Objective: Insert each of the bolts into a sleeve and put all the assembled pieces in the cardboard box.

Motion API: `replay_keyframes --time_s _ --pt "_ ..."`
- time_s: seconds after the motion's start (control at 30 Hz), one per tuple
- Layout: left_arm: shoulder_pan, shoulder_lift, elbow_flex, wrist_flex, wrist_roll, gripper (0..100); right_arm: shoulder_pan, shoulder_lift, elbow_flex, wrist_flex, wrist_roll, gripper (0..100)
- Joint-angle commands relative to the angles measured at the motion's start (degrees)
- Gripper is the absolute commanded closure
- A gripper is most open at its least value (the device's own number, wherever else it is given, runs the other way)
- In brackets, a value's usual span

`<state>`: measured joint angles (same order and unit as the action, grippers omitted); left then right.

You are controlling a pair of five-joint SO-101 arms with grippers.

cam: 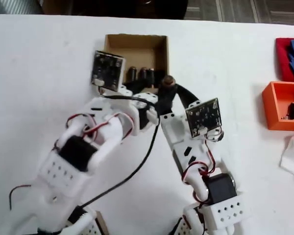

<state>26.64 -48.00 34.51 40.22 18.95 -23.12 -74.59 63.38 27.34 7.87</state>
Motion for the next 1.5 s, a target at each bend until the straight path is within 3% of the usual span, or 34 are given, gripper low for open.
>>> replay_keyframes --time_s 0.0,0.1,0.23,0.3,0.43,0.5,0.63,0.8,0.93,1.07,1.23,1.47 --pt "-0.7 -6.2 -1.6 1.6 -0.3 77 0.0 -0.3 -0.8 -1.5 0.2 97.8" --pt "-1.3 -10.5 -1.6 4.1 -0.3 78 0.1 -0.3 -0.8 -1.4 0.2 97.8" --pt "-7.5 -17.7 -0.8 10.0 -0.2 78 2.9 -0.2 -1.1 -0.2 -0.3 97.8" --pt "-13.1 -21.2 0.8 12.5 -0.3 81 3.6 0.0 -1.1 -0.1 -0.3 97.8" --pt "-26.9 -27.0 8.9 14.9 -0.4 99 3.7 3.8 -7.7 2.5 -0.4 97.8" --pt "-33.3 -29.3 16.4 15.5 -2.3 95 3.7 8.4 -15.6 6.2 -4.4 97.8" --pt "-43.3 -33.6 33.9 13.5 -5.7 97 3.3 24.0 -35.2 17.6 -12.6 97.8" --pt "-45.6 -39.6 51.2 10.5 -11.9 97 1.1 52.4 -61.3 29.5 -15.4 97.8" --pt "-45.7 -44.9 63.1 7.1 -12.1 97 -0.5 74.4 -85.2 36.9 -16.0 97.8" --pt "-46.9 -48.3 62.5 9.8 -10.1 97 -0.5 94.6 -111.4 43.4 -20.7 97.8" --pt "-46.9 -50.0 62.9 12.6 -9.7 97 -2.2 116.9 -138.7 48.3 -21.3 97.8" --pt "-46.9 -50.1 62.9 12.6 -9.7 97 -4.3 134.2 -150.3 42.2 -21.0 97.8"
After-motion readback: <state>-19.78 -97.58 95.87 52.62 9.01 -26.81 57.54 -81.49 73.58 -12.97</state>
